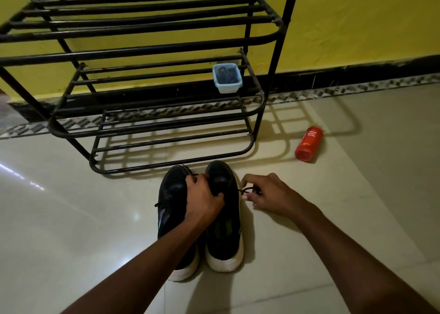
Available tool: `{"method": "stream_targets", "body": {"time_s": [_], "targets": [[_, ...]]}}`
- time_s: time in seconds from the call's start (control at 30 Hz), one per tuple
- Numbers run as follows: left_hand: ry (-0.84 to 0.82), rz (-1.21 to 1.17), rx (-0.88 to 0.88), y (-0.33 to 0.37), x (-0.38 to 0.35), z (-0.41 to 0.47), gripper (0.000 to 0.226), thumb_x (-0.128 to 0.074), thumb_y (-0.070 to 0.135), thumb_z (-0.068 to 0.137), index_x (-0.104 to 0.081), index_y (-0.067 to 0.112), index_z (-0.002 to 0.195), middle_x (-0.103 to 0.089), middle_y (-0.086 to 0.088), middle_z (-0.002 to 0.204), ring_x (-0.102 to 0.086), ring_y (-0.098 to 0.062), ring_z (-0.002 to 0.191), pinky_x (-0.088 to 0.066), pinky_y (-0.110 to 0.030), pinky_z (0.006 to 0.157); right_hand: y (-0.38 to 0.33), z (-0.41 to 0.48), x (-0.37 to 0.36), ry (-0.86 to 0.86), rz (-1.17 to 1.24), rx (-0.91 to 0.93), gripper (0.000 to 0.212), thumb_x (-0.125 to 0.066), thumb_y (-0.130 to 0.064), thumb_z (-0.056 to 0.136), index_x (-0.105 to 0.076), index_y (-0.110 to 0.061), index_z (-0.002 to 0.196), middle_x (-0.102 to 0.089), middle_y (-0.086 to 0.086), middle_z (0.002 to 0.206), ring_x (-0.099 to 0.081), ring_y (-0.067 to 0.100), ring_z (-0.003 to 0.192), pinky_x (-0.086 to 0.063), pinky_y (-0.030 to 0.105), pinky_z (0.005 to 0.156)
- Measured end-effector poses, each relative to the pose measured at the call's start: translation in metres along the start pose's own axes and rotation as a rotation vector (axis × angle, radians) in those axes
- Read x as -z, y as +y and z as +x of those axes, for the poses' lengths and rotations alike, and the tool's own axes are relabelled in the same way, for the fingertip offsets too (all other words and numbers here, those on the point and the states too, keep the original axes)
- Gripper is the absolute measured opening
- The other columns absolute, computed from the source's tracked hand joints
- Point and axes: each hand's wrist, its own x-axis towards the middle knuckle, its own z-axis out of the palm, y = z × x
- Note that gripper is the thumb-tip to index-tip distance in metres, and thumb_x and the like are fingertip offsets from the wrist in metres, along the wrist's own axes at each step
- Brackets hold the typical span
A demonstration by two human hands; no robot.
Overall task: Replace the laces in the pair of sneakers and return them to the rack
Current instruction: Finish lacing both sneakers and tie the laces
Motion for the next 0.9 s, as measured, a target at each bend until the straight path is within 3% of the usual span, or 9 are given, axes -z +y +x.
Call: {"method": "stream_targets", "body": {"time_s": [0.03,0.17,0.33,0.5,0.6,0.67,0.73,0.8,0.9], "targets": [[-0.002,0.008,-0.006,-0.001,-0.001,0.000,0.057,-0.076,0.021,0.085,-0.051,0.008,0.134,-0.036,-0.010,0.137,-0.054,-0.023,0.112,-0.045,-0.028,0.103,0.002,-0.001,0.003,-0.008,0.063,-0.008,0.002,-0.064,-0.032,0.090,-0.064,-0.030,0.090,-0.065,-0.001,0.078,-0.062,0.013,0.073,-0.056,0.040,0.071],[-0.007,0.035,-0.026,-0.002,-0.004,0.000,0.050,-0.074,0.021,0.086,-0.055,0.009,0.131,-0.038,-0.012,0.136,-0.050,-0.022,0.117,-0.041,-0.027,0.105,-0.017,0.004,0.036,0.348,0.154,0.159,0.016,-0.058,-0.019,0.092,-0.067,-0.011,0.081,-0.064,0.000,0.073,-0.050,0.017,0.078,-0.035,0.031,0.069],[-0.012,0.076,-0.040,-0.001,-0.004,0.000,0.048,-0.073,0.022,0.086,-0.057,0.012,0.131,-0.047,-0.013,0.131,-0.047,-0.019,0.115,-0.040,-0.025,0.101,-0.056,0.003,0.062,0.417,-0.153,0.208,0.010,-0.051,-0.024,0.096,-0.053,-0.023,0.086,-0.044,-0.009,0.098,-0.029,0.011,0.096,-0.019,0.034,0.075],[-0.071,0.050,0.016,0.002,0.003,0.004,0.053,-0.076,0.023,0.081,-0.060,0.014,0.131,-0.051,-0.013,0.127,-0.048,-0.020,0.117,-0.044,-0.025,0.097,-0.061,-0.003,0.059,0.455,-0.079,0.144,0.013,-0.055,-0.033,0.098,-0.057,-0.023,0.091,-0.041,-0.011,0.114,-0.031,0.011,0.109,-0.024,0.038,0.085],[-0.069,-0.140,-0.009,0.006,0.012,0.007,0.064,-0.076,0.026,0.069,-0.060,0.018,0.131,-0.059,-0.006,0.124,-0.060,-0.013,0.103,-0.054,-0.020,0.081,-0.057,-0.006,0.057,0.495,-0.066,0.136,0.015,-0.059,-0.038,0.095,-0.062,-0.023,0.094,-0.042,-0.011,0.120,-0.032,0.011,0.113,-0.024,0.038,0.087],[-0.121,-0.325,-0.111,0.015,0.020,0.006,0.061,-0.077,0.013,0.072,-0.061,0.022,0.130,-0.067,0.003,0.116,-0.066,-0.011,0.101,-0.057,-0.020,0.078,-0.055,-0.007,0.059,0.503,-0.005,0.145,0.012,-0.058,-0.036,0.097,-0.060,-0.024,0.094,-0.046,-0.011,0.115,-0.037,0.011,0.110,-0.028,0.040,0.088],[-0.267,-0.485,-0.209,0.027,0.025,0.005,0.064,-0.078,0.001,0.078,-0.058,0.025,0.134,-0.072,0.004,0.106,-0.069,-0.012,0.103,-0.058,-0.025,0.085,-0.051,-0.007,0.062,0.517,0.084,0.154,0.009,-0.054,-0.030,0.100,-0.054,-0.027,0.092,-0.051,-0.014,0.098,-0.043,0.010,0.097,-0.035,0.045,0.087],[-0.309,-0.533,-0.266,0.042,0.029,0.005,0.051,-0.079,0.006,0.083,-0.063,0.022,0.129,-0.073,-0.002,0.096,-0.071,-0.011,0.094,-0.058,-0.025,0.085,-0.047,-0.009,0.064,0.508,0.154,0.149,0.010,-0.050,-0.029,0.102,-0.049,-0.030,0.093,-0.057,-0.015,0.086,-0.050,0.009,0.088,-0.038,0.047,0.086],[-0.312,-0.631,-0.262,0.056,0.035,0.005,0.009,-0.071,0.015,0.093,-0.071,0.010,0.101,-0.070,-0.005,0.087,-0.065,-0.008,0.082,-0.054,-0.023,0.075,-0.038,-0.012,0.061,0.401,0.221,0.137,0.008,-0.048,-0.033,0.102,-0.048,-0.034,0.094,-0.065,-0.013,0.076,-0.060,0.007,0.081,-0.045,0.053,0.086]]}}
